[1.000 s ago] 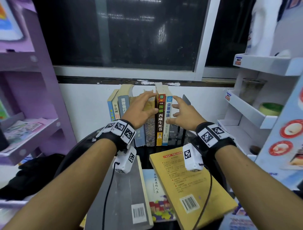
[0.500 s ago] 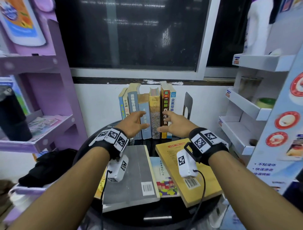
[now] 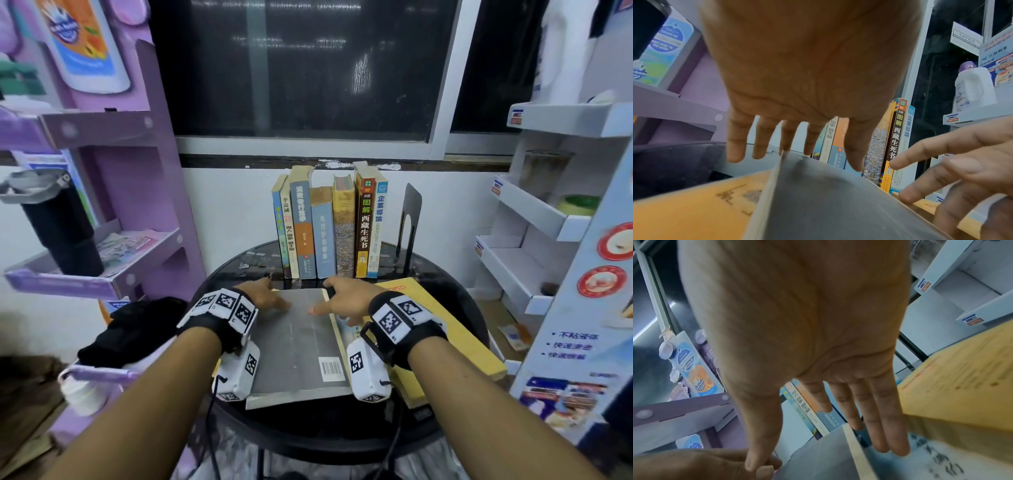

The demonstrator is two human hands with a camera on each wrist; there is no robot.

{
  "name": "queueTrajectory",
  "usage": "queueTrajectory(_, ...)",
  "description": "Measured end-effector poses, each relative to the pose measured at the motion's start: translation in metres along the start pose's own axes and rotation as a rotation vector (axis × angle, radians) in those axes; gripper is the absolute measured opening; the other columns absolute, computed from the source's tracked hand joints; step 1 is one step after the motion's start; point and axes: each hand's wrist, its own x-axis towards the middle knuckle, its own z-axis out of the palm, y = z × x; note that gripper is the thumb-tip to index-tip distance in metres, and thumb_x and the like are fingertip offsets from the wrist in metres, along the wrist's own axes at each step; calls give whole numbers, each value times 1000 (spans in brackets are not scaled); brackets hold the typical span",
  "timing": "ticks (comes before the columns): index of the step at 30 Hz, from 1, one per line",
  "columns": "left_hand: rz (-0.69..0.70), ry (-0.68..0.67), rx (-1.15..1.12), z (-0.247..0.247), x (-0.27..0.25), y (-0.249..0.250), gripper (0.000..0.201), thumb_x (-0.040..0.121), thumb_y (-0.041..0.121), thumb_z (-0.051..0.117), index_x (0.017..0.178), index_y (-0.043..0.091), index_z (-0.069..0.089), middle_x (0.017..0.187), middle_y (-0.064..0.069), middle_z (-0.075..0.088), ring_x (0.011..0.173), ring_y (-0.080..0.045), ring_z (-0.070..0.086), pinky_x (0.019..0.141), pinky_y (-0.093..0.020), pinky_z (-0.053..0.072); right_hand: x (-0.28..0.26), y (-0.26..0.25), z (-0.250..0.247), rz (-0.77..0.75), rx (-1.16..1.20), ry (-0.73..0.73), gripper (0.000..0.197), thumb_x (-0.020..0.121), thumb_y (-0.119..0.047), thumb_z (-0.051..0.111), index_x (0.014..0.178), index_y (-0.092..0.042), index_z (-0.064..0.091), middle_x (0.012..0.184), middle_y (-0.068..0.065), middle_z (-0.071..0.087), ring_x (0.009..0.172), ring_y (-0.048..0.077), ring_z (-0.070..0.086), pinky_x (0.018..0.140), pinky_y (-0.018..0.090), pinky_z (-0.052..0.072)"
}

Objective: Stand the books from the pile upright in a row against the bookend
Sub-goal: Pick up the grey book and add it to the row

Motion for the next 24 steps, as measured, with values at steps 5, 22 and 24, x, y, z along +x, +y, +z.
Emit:
queueTrajectory(5, -109, 43, -4, 2, -25, 4, 76, 74, 44, 75, 135, 15, 40, 129, -10, 55, 115, -26, 54, 100, -38, 45, 3, -3, 14, 56, 8, -26, 68, 78, -49, 73, 131, -13, 50, 128, 7, 56, 109, 25, 57, 93, 43, 52)
queueTrajectory(22, -51, 148, -98, -3, -32, 4, 77, 67, 33, 84, 132, 17, 45, 130, -6, 54, 113, -22, 57, 97, -33, 47, 12, -7, 25, 151, 166, 35, 70, 48, -33, 95, 108, -12, 66, 105, 7, 69, 100, 25, 63, 87, 43, 55)
queueTrajectory(24, -33, 165, -147, -4, -34, 5, 78, 66, 28, 85, 132, 17, 45, 129, -7, 55, 111, -23, 58, 97, -34, 48, 19, -1, 27, 147, 213, 48, 86, 34, -38, 95, 109, -13, 63, 105, 6, 68, 100, 25, 64, 85, 44, 56)
